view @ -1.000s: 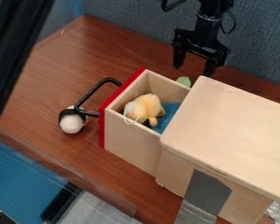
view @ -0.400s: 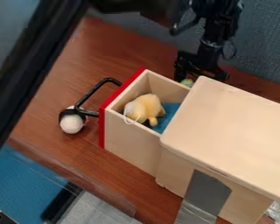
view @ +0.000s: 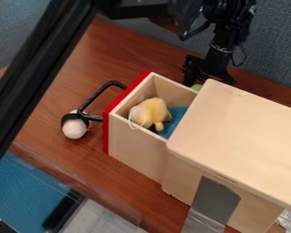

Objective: Put the green thing on the drawer

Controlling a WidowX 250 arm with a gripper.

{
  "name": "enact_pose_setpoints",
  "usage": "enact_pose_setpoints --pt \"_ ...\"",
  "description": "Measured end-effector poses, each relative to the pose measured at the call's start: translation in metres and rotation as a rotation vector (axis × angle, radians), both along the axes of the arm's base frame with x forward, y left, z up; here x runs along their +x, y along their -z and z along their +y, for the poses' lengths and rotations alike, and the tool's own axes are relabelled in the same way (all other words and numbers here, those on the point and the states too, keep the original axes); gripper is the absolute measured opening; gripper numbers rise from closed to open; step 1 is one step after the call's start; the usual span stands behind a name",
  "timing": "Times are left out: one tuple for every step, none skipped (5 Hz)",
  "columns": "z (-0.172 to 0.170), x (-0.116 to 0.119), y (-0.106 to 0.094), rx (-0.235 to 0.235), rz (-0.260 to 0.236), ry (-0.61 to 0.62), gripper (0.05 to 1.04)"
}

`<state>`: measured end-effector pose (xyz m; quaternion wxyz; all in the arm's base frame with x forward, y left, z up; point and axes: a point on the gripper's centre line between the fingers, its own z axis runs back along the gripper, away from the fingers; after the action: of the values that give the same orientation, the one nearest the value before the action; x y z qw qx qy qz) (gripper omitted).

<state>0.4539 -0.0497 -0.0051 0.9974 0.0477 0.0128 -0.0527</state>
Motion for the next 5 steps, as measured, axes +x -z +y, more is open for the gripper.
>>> enact_pose_setpoints --pt "0.000 -0.006 -0.003 -0.001 -0.009 0.005 0.513" --pt "-0.001 -0.010 -0.007 -0.015 -0.012 0.008 0.513" --pt "0.000 -0.005 -0.059 -0.066 -0.122 -0.001 0.513" --pt "-0.005 -0.016 -0.096 -0.108 -0.192 0.013 0.513" --pt "-0.020 -0.036 -0.127 -0.130 -0.254 0.057 0.513"
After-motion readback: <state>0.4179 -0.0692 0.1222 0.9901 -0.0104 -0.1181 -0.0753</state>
